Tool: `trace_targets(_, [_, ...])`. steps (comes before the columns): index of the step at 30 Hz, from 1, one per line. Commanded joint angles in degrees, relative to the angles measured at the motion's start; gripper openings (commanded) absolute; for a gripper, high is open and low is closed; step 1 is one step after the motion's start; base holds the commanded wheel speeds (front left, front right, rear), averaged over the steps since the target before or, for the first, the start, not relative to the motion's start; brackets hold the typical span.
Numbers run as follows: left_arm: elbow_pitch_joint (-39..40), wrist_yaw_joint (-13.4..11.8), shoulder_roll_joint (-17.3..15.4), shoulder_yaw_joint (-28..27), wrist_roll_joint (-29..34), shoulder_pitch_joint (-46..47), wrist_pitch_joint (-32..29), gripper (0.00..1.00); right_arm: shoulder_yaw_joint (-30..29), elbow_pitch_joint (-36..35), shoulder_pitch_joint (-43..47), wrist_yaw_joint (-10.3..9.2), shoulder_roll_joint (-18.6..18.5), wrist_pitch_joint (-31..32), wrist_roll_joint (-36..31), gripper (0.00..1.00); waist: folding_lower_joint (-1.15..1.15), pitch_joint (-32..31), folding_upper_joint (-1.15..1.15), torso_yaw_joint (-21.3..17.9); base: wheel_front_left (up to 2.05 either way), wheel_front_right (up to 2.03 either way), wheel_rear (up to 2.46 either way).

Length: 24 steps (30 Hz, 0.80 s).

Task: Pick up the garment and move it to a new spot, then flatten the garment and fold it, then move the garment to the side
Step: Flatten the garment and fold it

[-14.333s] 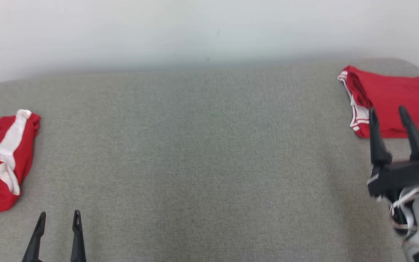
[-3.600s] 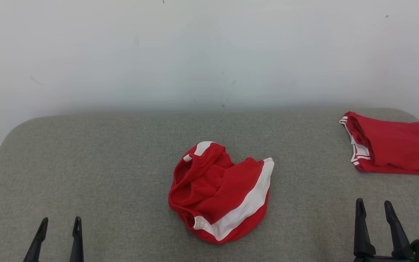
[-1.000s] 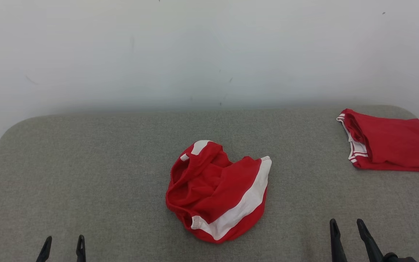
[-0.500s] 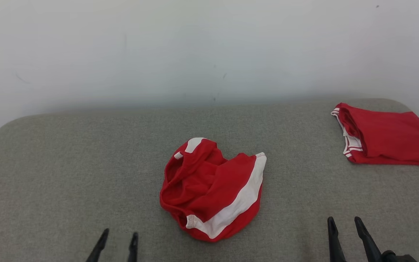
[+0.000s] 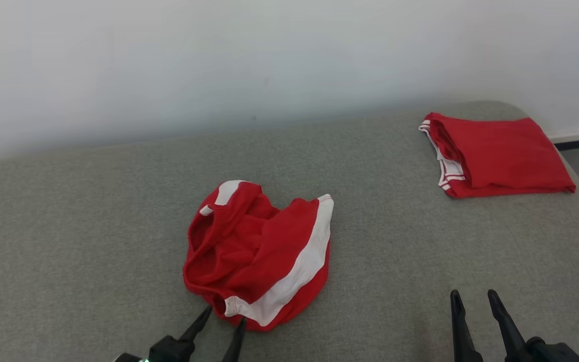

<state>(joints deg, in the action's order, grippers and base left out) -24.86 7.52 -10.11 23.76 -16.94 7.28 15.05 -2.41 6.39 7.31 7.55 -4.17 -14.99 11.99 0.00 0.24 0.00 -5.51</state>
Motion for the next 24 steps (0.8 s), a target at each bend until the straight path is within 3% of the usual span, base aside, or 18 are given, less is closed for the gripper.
trace_targets(1, [-1.15,-0.11,-0.64,0.82,-0.83,1.83,0.15,1.00,0.01,-0.30,-0.70,-0.16,-0.02,-0.26,0.40,1.00,0.00,1.78,0.00,-2.06,0.00,0.00,0.00])
trace_targets(14, [-10.72,-0.11,-1.52,5.82,-4.91,8.63,0.16,1.00,0.28,-0.25,-1.97,-0.16,0.12,-0.26,0.52,1.00,0.00,3.33,0.00,-4.72,0.00,0.00,0.00])
trace_targets(15, [-11.39,-0.11,-1.52,6.28,-5.52,9.05,0.16,0.46,0.28,-0.16,-2.00,-0.16,0.12,-0.26,0.53,1.00,0.00,3.30,0.00,-4.86,0.00,0.00,0.00])
trace_targets(17, [-12.37,-0.11,-1.66,6.53,-6.00,10.06,0.16,0.00,0.27,-0.06,-1.94,-0.16,0.14,-0.26,0.56,1.00,0.00,3.25,0.00,-4.99,0.00,0.00,0.00])
trace_targets(24, [-10.79,-0.12,-2.72,4.36,-6.17,9.23,0.16,0.00,-1.10,-0.08,-0.65,-0.16,0.12,-0.26,0.55,1.00,0.00,1.62,0.00,-2.30,0.00,0.00,0.00])
